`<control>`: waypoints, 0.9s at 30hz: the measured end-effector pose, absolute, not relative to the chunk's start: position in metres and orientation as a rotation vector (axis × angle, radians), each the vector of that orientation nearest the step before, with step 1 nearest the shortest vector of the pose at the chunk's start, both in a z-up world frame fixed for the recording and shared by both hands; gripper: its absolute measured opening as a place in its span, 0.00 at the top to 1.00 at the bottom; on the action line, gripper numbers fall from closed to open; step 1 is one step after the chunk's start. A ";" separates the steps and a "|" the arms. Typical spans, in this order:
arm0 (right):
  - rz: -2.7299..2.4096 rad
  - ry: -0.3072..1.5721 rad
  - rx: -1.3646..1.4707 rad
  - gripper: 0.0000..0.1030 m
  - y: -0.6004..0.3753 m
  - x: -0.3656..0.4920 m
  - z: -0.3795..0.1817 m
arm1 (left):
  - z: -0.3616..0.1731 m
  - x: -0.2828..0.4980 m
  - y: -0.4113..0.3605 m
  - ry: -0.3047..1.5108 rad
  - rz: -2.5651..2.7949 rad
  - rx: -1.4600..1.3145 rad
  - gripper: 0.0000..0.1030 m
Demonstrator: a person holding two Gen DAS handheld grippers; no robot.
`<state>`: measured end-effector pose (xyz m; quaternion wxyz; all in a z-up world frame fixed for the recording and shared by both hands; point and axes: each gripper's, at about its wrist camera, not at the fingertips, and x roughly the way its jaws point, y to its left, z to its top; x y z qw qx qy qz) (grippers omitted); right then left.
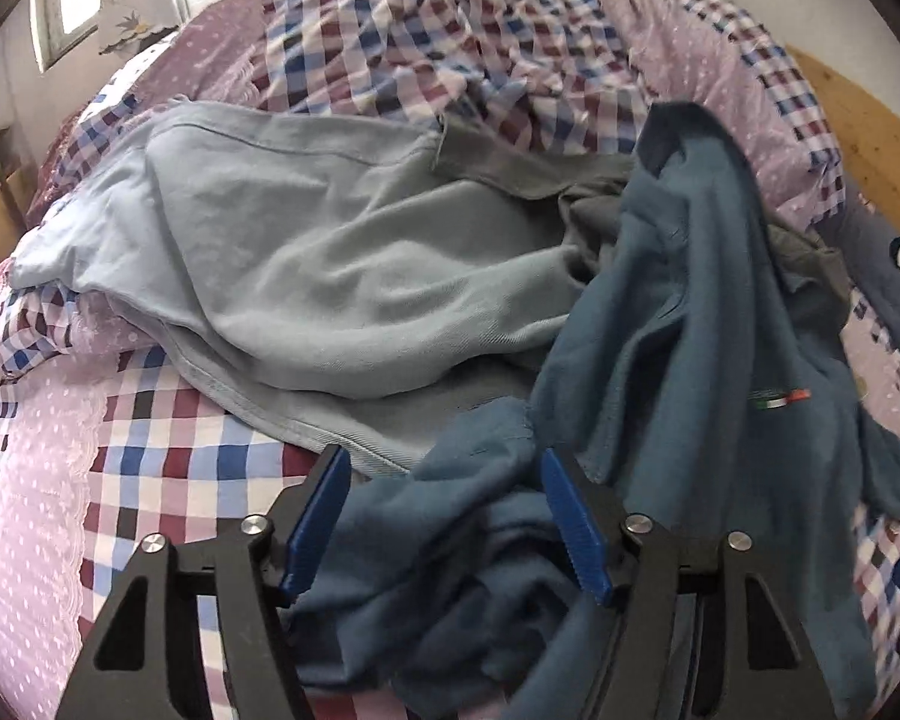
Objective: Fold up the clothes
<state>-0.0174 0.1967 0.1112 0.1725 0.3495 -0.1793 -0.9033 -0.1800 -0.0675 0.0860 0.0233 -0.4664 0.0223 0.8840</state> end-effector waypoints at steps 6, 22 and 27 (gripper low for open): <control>-2.609 -0.495 1.025 0.29 0.201 -0.023 0.106 | 0.076 -0.181 -0.066 0.072 2.705 -1.439 0.82; -2.607 -0.500 1.111 0.29 0.202 -0.030 0.087 | 0.203 -0.168 -0.287 -0.311 3.189 -1.157 0.94; -2.604 -0.489 1.116 0.29 0.200 -0.031 0.084 | 0.254 -0.156 -0.377 -0.481 3.381 -1.031 0.95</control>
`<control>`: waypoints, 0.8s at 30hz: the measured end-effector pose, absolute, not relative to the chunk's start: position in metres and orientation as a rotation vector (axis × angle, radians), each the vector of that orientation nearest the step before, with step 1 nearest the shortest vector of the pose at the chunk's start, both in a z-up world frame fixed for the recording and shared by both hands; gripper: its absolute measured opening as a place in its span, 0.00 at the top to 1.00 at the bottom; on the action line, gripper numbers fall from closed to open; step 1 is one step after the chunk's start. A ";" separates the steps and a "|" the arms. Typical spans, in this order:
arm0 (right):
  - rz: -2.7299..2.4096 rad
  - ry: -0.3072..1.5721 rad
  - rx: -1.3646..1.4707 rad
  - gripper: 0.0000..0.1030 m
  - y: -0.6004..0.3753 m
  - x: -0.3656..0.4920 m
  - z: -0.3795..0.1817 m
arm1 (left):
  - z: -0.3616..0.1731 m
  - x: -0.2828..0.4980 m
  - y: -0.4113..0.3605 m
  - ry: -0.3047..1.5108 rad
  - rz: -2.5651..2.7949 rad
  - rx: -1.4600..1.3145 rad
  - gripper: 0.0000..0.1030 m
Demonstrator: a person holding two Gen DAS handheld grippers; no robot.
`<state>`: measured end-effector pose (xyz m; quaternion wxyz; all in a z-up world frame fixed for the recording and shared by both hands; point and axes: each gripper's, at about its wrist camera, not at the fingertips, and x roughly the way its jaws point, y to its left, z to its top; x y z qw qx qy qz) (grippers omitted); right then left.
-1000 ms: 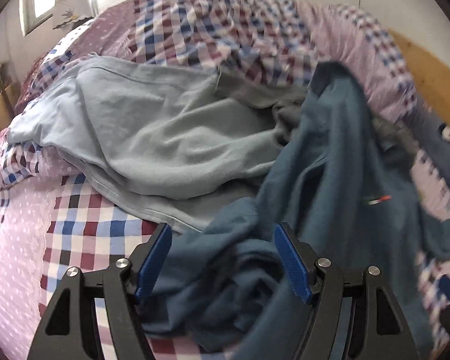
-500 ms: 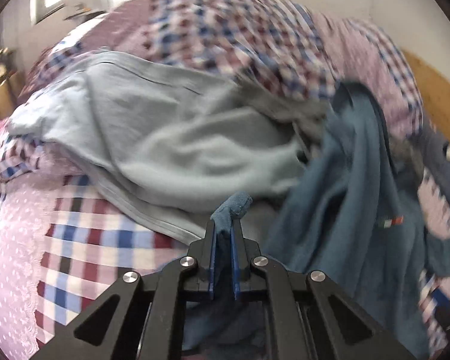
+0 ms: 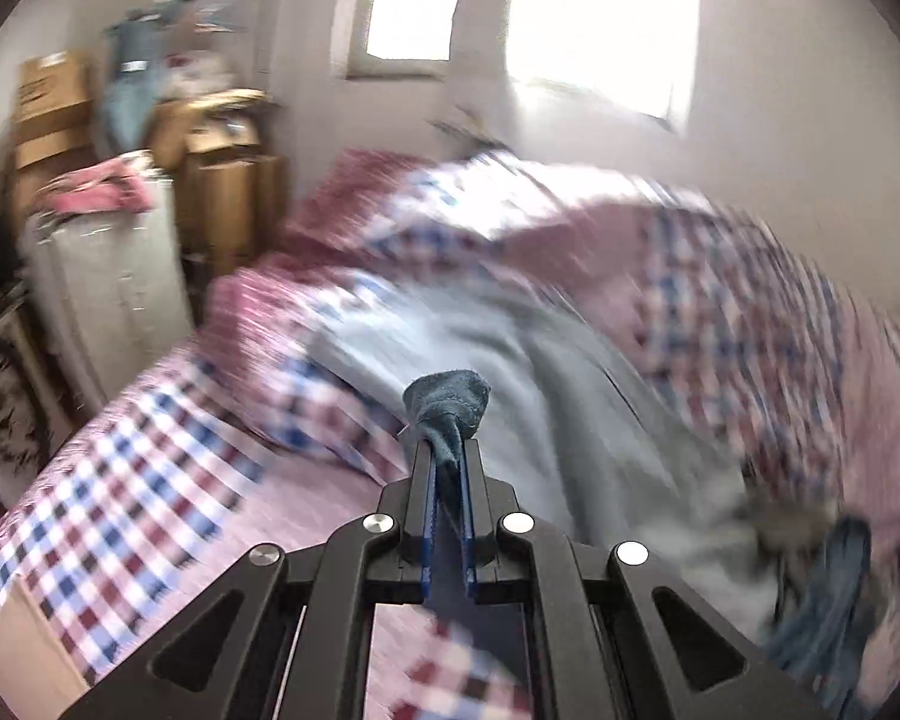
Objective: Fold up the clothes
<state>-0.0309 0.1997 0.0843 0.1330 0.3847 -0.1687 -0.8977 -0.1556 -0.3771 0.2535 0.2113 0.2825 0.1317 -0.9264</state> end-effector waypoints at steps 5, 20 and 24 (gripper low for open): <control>-2.591 -0.462 1.123 0.29 0.196 -0.031 0.082 | 0.305 -0.149 -0.418 0.321 -2.508 0.640 0.95; -2.552 -0.384 1.137 0.29 0.184 -0.034 0.077 | 0.302 -0.143 -0.498 0.385 -2.323 0.705 0.87; -2.546 -0.366 1.135 0.29 0.181 -0.033 0.077 | 0.251 -0.128 -0.496 0.453 -2.335 0.779 0.50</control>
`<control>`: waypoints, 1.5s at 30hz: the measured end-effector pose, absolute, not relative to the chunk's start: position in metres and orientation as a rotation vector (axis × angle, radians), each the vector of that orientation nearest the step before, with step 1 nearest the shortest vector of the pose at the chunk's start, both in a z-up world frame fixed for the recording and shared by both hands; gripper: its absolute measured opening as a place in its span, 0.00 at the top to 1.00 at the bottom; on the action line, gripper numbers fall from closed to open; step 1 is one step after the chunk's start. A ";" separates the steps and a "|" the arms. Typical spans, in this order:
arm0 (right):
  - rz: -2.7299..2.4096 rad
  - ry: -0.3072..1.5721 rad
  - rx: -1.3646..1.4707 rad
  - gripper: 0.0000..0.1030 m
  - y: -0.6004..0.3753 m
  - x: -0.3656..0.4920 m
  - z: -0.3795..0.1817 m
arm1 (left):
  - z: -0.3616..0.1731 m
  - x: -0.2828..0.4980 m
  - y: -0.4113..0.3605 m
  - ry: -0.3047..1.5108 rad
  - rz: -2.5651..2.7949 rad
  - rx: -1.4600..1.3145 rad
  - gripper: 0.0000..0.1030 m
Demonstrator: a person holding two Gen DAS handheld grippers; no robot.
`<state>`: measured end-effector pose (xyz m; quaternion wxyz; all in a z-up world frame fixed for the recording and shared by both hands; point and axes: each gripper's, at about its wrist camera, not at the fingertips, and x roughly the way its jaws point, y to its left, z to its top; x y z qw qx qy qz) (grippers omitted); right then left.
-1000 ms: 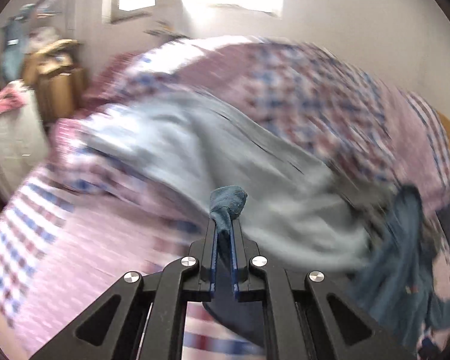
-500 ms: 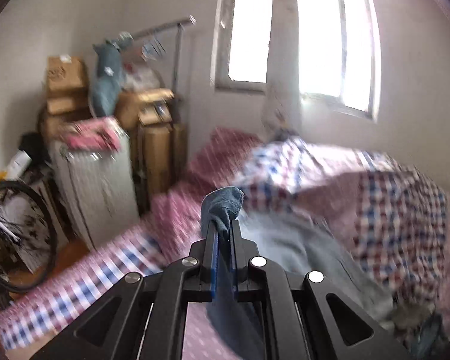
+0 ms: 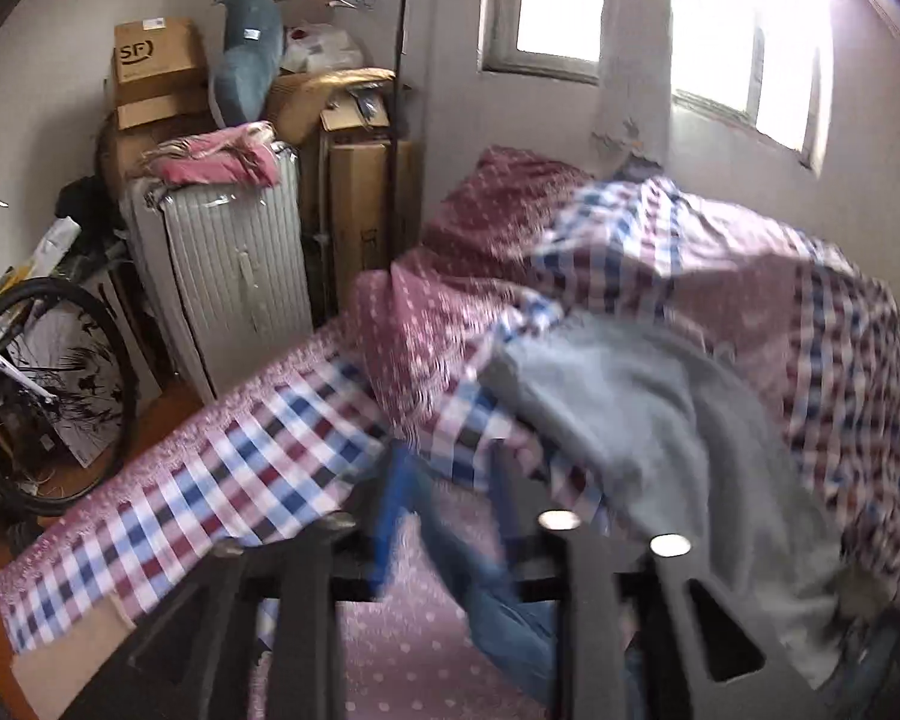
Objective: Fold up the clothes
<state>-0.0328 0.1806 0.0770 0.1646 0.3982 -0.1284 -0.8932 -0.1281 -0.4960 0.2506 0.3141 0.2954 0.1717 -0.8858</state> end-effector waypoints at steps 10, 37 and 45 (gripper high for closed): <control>-2.518 -0.388 1.110 0.29 0.180 -0.030 0.083 | 0.173 -0.065 -0.410 0.515 -2.630 1.033 0.30; -2.275 -0.189 0.765 0.29 0.162 0.120 0.183 | 0.255 0.278 -0.224 0.514 -3.065 0.940 0.23; -2.444 -0.203 0.998 0.28 0.290 0.200 0.157 | 0.277 0.329 -0.197 0.808 -3.216 0.813 0.20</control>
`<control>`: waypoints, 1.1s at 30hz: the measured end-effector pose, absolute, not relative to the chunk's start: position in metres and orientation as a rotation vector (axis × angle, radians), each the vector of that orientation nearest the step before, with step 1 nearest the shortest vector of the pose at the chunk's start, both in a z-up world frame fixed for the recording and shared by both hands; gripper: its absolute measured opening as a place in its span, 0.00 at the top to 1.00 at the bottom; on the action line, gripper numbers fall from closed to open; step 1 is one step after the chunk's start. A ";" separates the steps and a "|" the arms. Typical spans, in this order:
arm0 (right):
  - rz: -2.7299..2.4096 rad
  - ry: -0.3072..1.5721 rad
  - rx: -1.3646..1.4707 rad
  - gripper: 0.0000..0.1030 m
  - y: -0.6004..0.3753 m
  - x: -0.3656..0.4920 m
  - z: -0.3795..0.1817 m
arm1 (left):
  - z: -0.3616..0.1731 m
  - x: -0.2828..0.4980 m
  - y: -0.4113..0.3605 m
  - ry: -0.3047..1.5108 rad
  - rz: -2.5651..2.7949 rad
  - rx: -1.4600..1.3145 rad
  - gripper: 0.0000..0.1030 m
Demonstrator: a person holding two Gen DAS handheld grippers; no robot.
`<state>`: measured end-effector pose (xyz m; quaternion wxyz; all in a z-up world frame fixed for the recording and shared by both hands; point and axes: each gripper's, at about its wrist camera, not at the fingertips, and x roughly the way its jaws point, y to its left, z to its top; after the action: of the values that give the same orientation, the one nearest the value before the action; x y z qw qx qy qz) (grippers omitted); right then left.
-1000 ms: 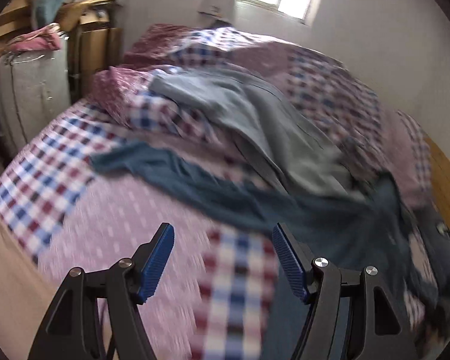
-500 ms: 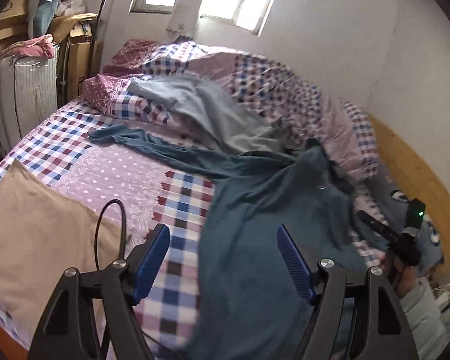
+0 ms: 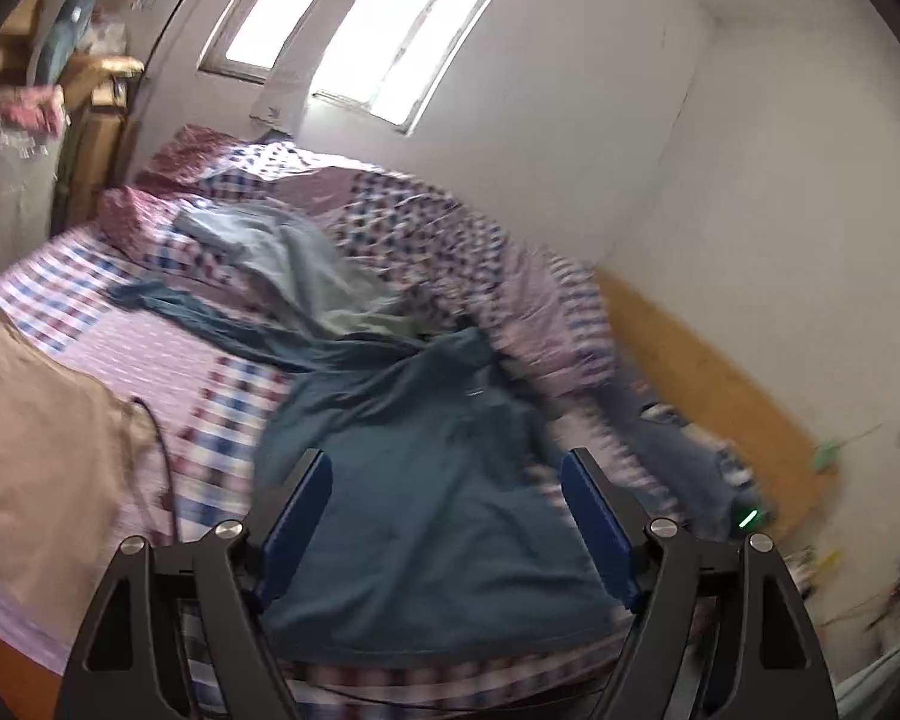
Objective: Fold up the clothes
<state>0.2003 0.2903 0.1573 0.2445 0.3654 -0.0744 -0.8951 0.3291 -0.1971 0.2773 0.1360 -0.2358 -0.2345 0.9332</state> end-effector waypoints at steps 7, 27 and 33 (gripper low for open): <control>-2.389 -0.136 1.344 0.30 0.339 0.216 0.117 | 0.294 0.353 -0.169 -0.710 2.600 -0.569 0.20; -2.230 0.214 1.679 0.98 0.321 0.209 0.047 | 0.296 0.399 -0.151 -0.754 2.569 -0.501 0.19; -2.251 0.156 1.691 0.96 0.354 0.223 0.064 | 0.311 0.414 -0.165 -0.749 2.598 -0.424 0.19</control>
<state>0.2225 0.3535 0.0635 0.1603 0.5921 0.0548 -0.7879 0.4140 -0.1645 0.3110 0.2011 -0.1518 -0.2681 0.9299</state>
